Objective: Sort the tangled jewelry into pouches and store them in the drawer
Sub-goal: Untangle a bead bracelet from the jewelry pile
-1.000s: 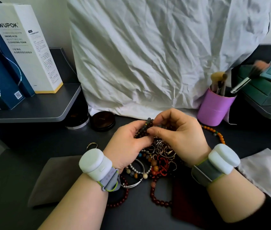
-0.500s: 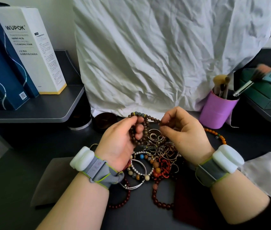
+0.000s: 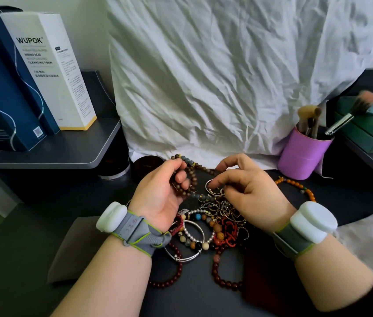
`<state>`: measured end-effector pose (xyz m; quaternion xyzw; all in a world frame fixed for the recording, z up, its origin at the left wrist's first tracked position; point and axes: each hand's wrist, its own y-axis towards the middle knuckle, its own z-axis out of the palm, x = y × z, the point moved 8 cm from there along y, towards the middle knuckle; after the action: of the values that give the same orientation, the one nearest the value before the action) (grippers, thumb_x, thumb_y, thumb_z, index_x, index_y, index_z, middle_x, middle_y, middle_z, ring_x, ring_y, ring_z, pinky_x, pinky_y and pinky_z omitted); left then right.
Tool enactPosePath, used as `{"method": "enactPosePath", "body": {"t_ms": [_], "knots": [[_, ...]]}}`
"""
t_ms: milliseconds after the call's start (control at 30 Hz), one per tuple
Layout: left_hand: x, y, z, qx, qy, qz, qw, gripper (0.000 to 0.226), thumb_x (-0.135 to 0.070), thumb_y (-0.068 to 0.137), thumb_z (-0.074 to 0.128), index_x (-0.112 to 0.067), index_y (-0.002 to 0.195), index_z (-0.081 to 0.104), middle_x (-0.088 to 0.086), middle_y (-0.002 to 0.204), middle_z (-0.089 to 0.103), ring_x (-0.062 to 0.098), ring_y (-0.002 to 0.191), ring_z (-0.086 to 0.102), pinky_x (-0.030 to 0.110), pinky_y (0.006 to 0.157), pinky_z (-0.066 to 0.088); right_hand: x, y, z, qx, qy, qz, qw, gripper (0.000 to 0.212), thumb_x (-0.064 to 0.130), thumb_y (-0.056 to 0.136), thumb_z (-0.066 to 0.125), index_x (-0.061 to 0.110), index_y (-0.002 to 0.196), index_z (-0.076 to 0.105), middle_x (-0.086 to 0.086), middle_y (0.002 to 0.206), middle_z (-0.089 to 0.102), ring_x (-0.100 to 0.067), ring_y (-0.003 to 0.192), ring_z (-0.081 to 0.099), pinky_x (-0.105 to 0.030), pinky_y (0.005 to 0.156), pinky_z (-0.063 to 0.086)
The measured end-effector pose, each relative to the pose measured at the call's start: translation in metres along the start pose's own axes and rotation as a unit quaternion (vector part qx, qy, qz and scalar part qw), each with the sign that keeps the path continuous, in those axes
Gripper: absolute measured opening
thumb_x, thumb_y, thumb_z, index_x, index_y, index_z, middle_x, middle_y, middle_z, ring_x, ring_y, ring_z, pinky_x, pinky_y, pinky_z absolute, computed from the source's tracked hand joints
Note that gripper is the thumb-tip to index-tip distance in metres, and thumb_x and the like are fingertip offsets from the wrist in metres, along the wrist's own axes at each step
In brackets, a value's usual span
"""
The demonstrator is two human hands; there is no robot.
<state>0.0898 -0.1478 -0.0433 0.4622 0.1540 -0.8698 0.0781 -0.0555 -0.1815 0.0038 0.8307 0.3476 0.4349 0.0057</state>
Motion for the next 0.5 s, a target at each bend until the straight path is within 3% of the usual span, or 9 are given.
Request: {"method": "enactPosePath", "body": {"t_ms": [100, 267, 500], "knots": [[-0.004, 0.001, -0.005, -0.015, 0.011, 0.013, 1.0, 0.019, -0.021, 0.091, 0.051, -0.017, 0.073, 0.058, -0.006, 0.051, 0.043, 0.009, 0.051, 0.049, 0.029, 0.067, 0.042, -0.002, 0.001, -0.003, -0.016, -0.023, -0.004, 1.0, 0.033, -0.005, 0.081, 0.055, 0.021, 0.088, 0.074, 0.012, 0.107, 0.05, -0.004, 0.064, 0.051, -0.009, 0.06, 0.036], [-0.008, 0.002, -0.008, -0.041, 0.03, 0.037, 0.998, 0.02, -0.017, 0.089, 0.053, -0.018, 0.069, 0.058, -0.006, 0.051, 0.044, 0.009, 0.05, 0.049, 0.028, 0.064, 0.041, -0.001, 0.004, -0.008, -0.043, -0.065, -0.018, 0.997, 0.033, -0.002, 0.083, 0.056, 0.023, 0.095, 0.073, 0.011, 0.106, 0.051, -0.011, 0.071, 0.055, -0.012, 0.065, 0.041], [-0.007, 0.004, -0.013, -0.047, -0.005, 0.031, 0.998, 0.021, -0.017, 0.087, 0.057, -0.015, 0.066, 0.058, -0.005, 0.049, 0.043, 0.008, 0.042, 0.039, 0.023, 0.057, 0.034, 0.005, 0.002, 0.005, 0.04, -0.1, -0.033, 0.994, 0.033, -0.001, 0.078, 0.054, 0.02, 0.094, 0.075, 0.01, 0.109, 0.051, -0.004, 0.086, 0.054, -0.011, 0.077, 0.04]]}}
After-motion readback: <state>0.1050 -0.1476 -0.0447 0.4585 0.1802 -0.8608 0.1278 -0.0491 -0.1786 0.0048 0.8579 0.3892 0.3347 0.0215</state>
